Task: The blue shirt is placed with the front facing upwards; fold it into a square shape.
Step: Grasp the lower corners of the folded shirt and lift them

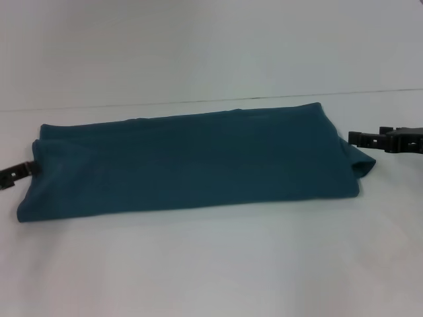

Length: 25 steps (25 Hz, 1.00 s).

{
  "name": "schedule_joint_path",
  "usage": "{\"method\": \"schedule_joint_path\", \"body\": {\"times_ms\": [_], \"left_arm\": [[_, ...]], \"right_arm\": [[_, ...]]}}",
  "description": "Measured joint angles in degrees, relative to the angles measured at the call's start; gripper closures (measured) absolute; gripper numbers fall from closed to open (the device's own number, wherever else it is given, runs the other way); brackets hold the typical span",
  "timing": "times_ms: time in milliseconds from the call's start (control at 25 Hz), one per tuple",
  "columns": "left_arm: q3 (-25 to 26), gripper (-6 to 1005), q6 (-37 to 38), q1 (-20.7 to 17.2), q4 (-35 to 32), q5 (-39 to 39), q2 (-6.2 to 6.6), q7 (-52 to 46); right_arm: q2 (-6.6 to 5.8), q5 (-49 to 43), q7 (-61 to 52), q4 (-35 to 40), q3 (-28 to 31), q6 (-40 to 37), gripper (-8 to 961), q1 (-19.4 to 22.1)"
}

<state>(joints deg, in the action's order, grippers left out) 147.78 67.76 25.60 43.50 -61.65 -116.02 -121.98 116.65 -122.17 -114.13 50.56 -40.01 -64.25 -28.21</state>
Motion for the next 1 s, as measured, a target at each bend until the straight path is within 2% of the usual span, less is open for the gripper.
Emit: {"method": "schedule_joint_path", "body": {"times_ms": [360,760,1000], "left_arm": [[-1.91,124,1.4,0.87,3.98,10.03,0.17,-8.74],[-2.16,124,0.21,3.08,2.85,14.26,-0.19,-9.75],[-2.15,123,-1.77,3.92,0.3,14.52,0.08,-9.78]], "right_arm": [[0.48,-0.79,0.17,-0.26,-0.47,1.45,22,-0.83],[0.68,-1.4,0.34,-0.53,-0.56,2.21,22,-1.21],[0.68,-1.58,0.39,-0.65,-0.56,2.2,23,-1.24]]}}
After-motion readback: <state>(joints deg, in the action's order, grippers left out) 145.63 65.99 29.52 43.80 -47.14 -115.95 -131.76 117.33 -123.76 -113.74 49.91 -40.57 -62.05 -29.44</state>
